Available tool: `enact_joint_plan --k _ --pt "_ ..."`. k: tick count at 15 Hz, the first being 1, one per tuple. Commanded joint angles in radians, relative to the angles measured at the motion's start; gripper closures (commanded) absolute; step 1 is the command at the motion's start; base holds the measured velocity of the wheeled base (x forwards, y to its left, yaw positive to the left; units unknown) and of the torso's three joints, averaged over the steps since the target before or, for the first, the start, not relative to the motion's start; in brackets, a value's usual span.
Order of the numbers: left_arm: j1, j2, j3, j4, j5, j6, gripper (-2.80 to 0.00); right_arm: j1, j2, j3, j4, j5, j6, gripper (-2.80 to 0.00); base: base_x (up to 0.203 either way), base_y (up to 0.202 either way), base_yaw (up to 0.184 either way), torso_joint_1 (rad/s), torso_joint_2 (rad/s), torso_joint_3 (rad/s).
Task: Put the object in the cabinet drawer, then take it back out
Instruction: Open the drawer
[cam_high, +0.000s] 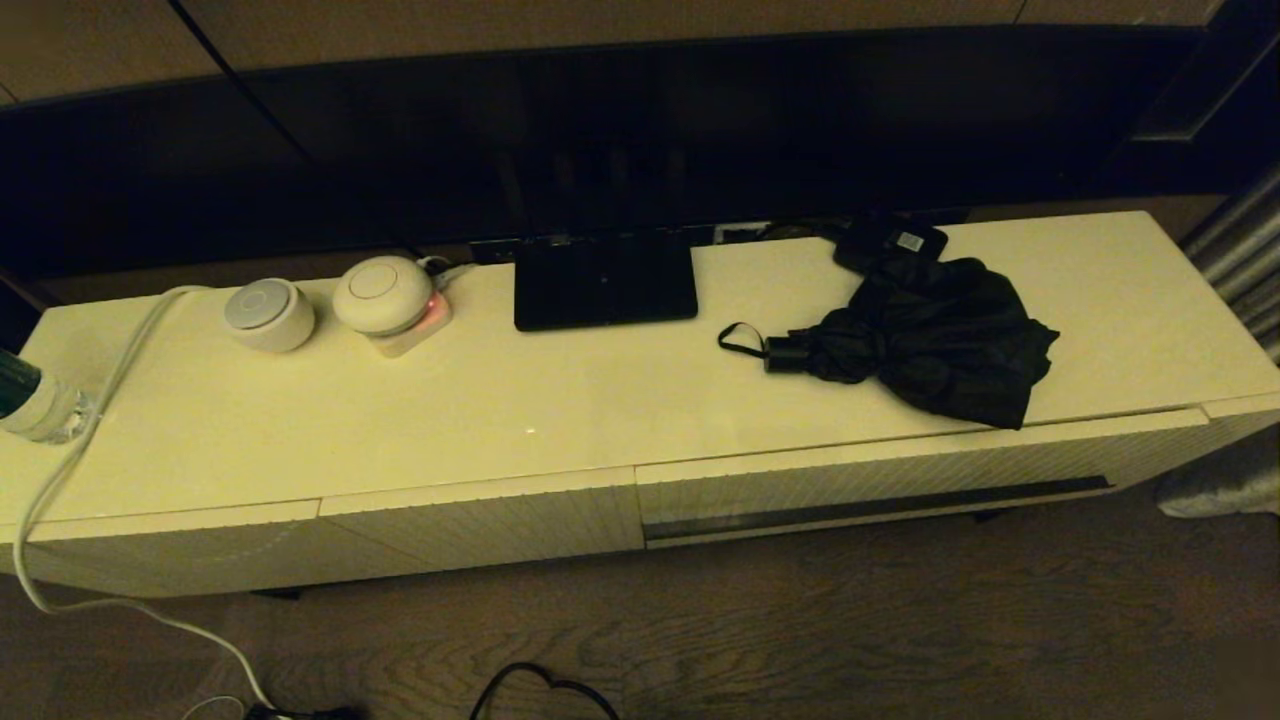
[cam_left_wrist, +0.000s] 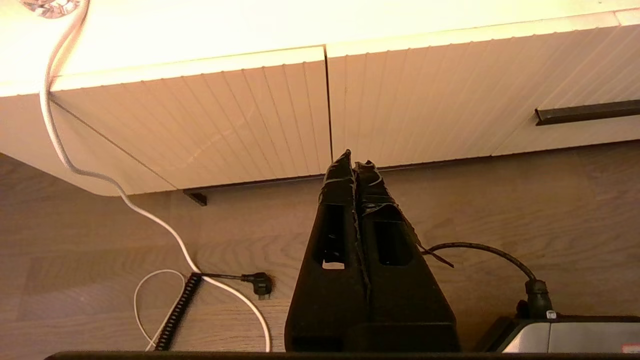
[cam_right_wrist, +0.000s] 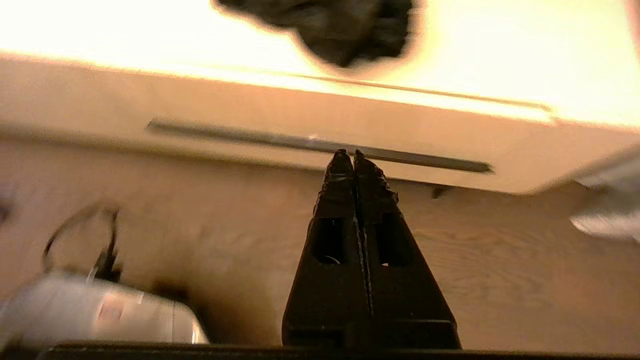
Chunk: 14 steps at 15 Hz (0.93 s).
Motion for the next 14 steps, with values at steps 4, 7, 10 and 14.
enact_joint_plan --k 4,7,10,14 --pt "0.0 0.0 0.003 0.001 0.001 0.0 0.0 0.101 0.547 -0.112 0.014 0.17 -0.369 0.0 0.0 0.0 0.0 0.0 0.0 0.0" --pt "0.0 0.0 0.003 0.001 0.001 0.0 0.0 0.191 0.727 -0.099 0.011 0.191 -0.54 0.0 0.0 0.0 0.0 0.0 0.0 0.0" --pt "0.0 0.0 0.003 0.001 0.001 0.0 0.0 0.287 0.879 -0.076 -0.006 0.181 -0.625 0.0 0.0 0.0 0.0 0.0 0.0 0.0" --pt "0.0 0.0 0.003 0.001 0.001 0.0 0.0 0.336 1.025 0.041 -0.217 0.079 -0.745 0.0 0.0 0.0 0.0 0.0 0.0 0.0"
